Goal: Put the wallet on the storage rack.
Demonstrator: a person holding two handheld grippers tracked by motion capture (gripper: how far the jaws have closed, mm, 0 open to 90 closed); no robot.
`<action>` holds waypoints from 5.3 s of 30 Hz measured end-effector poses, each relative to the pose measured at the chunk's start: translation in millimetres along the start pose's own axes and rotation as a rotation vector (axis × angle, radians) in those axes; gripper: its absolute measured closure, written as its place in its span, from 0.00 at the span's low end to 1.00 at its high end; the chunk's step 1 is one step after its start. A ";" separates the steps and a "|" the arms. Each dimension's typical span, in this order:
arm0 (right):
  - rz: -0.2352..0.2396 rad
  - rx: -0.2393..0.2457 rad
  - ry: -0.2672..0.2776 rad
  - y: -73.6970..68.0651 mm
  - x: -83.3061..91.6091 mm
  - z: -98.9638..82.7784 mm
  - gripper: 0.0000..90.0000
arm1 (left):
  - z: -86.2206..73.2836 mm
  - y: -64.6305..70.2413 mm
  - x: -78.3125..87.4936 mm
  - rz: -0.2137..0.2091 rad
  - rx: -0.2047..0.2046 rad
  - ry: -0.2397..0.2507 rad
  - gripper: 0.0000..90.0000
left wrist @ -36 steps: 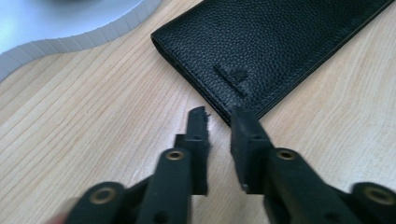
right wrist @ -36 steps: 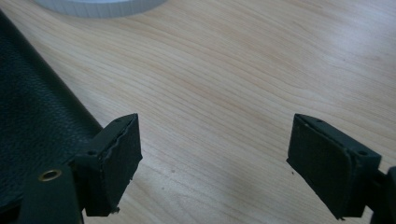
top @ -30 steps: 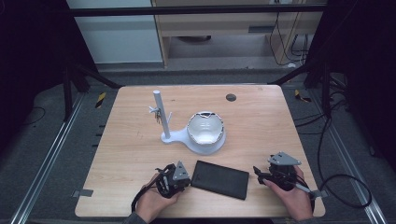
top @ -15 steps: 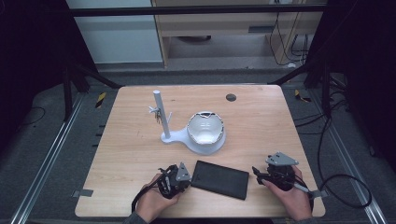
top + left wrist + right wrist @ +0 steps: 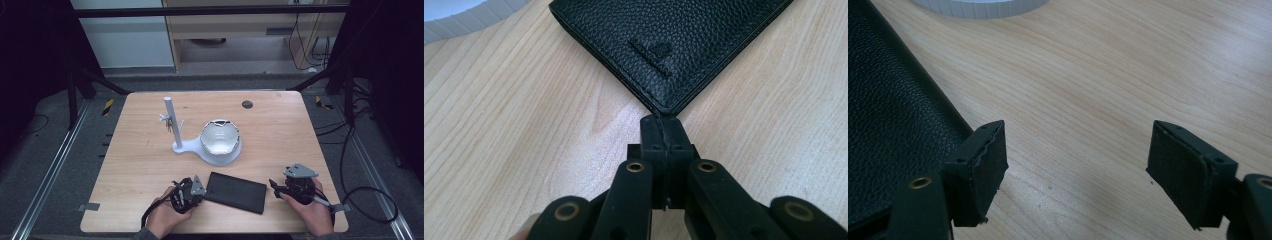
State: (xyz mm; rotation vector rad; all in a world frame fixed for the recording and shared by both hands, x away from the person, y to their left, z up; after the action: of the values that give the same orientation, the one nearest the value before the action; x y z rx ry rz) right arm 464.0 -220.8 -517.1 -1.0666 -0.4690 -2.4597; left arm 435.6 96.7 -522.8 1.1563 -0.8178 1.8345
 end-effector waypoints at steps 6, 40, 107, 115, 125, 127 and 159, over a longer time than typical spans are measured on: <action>0.016 0.019 0.014 -5.4 2.3 2.5 0.26 | 0.3 -2.9 5.8 -0.014 0.029 0.052 1.00; 0.237 0.232 -0.007 -103.4 -6.5 30.5 0.10 | 31.3 -16.3 7.5 -0.072 0.159 0.272 0.93; 0.014 0.388 0.003 -97.8 -11.2 45.1 0.89 | 56.4 -30.7 10.5 -0.042 0.195 0.303 0.60; 0.004 0.403 0.060 -89.7 -0.9 47.7 0.93 | 53.8 -26.5 7.0 -0.083 0.144 0.292 0.21; 0.037 0.322 0.162 -70.8 19.1 49.8 0.94 | 61.3 -32.7 6.3 -0.087 0.152 0.261 0.16; 0.043 0.311 0.185 -68.3 22.5 50.5 0.94 | 64.2 -33.0 8.2 -0.100 0.161 0.271 0.16; 0.201 0.302 0.283 -72.0 35.5 40.5 0.66 | 100.0 -34.5 67.0 -0.265 0.125 0.268 0.88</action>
State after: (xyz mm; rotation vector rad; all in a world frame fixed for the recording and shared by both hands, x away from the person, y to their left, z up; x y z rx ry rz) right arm 430.8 -149.1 -474.2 -0.6026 -0.5867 -2.2259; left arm 488.8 48.5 -420.2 1.0121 -0.3832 1.7857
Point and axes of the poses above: each handheld gripper's, and its own axes: x roughly backward along the jaws, z roughly out of its top, y roughly to its right, the point moved 5 cm from there along -x, roughly forward along the jaws, and after that the axes turned 10 degrees about -y, right-handed, at the moved point
